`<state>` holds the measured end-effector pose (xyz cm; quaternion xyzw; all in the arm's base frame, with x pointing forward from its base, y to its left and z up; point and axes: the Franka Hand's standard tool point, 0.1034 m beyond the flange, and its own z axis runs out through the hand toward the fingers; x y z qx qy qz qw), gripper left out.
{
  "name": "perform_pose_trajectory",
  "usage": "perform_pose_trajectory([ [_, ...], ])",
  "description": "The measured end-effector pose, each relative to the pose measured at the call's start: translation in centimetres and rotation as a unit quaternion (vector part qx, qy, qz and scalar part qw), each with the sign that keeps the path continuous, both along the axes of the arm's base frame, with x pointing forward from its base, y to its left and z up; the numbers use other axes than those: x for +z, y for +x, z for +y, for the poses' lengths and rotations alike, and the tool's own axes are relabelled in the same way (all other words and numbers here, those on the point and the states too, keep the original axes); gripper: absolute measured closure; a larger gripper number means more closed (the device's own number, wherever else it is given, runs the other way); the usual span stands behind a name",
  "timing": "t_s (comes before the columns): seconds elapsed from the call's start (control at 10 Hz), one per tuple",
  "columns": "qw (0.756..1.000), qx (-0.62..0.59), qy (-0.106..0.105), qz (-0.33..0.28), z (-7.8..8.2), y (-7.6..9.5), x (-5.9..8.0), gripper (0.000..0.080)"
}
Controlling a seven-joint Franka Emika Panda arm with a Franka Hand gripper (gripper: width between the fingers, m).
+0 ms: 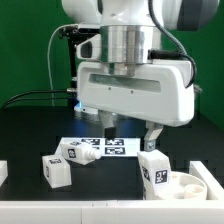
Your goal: Assemble stool
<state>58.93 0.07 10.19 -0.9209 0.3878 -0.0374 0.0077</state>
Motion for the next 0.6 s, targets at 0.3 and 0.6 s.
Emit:
perform_pose_trajectory([
  [0.3,0.994,0.106,-0.008,0.001,0.1,0.0,0.0,0.0150],
  [0.6,0.968,0.249,-0.007,0.012,-2.4,-0.7,-0.4,0.0150],
])
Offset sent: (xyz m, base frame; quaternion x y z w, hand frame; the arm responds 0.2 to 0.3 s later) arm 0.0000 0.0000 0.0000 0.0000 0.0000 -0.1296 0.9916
